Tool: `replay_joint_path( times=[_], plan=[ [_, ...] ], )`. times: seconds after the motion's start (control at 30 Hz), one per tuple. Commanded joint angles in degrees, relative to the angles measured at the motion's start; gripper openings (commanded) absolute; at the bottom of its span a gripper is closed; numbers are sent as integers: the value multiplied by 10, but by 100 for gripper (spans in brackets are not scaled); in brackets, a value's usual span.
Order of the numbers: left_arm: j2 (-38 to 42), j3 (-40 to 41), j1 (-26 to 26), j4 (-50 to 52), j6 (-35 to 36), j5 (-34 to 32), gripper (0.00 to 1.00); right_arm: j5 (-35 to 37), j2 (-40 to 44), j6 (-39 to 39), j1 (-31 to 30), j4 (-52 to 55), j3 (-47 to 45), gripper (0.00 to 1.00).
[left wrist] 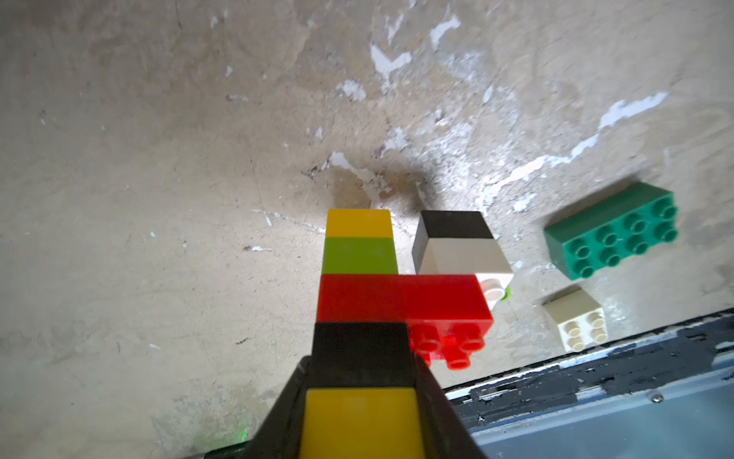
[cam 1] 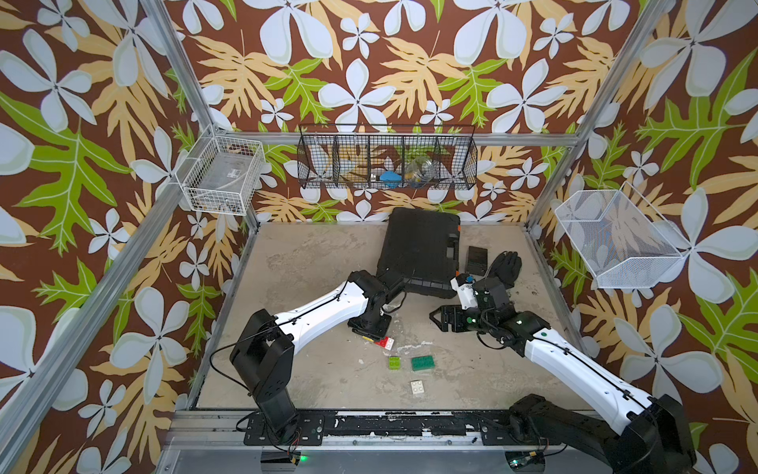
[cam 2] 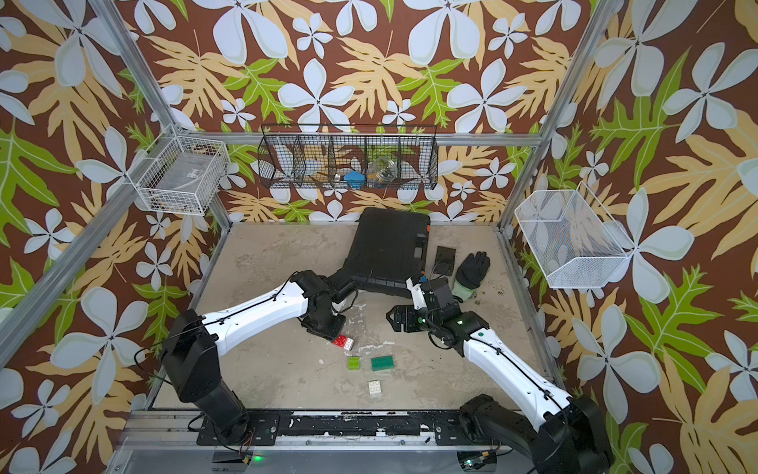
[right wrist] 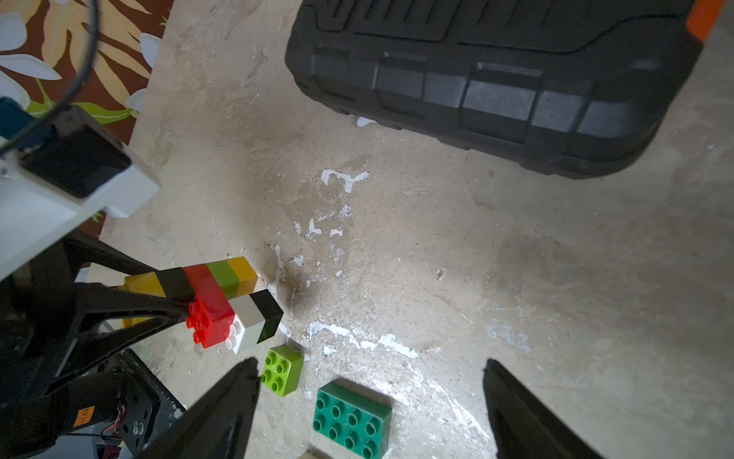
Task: Assemble a giraffe with lego
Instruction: Assemble the lego brick with the lego brick.
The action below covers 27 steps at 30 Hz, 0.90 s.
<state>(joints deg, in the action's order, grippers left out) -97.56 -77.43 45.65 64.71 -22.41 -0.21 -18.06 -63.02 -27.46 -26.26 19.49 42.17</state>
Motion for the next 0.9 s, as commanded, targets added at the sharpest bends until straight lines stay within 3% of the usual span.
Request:
replay_joint_path(
  times=[0.0, 0.47, 0.87],
  plan=[
    [-8, 15, -1, 40, -10, -20, 25, -17, 9, -5, 0, -37, -7, 90],
    [-52, -1, -17, 18, -9, 3, 23, -20, 46, 5, -1, -23, -18, 91],
    [-48, -8, -30, -3, -13, 4, 47, -11, 39, 12, -1, -25, -12, 91]
  ],
)
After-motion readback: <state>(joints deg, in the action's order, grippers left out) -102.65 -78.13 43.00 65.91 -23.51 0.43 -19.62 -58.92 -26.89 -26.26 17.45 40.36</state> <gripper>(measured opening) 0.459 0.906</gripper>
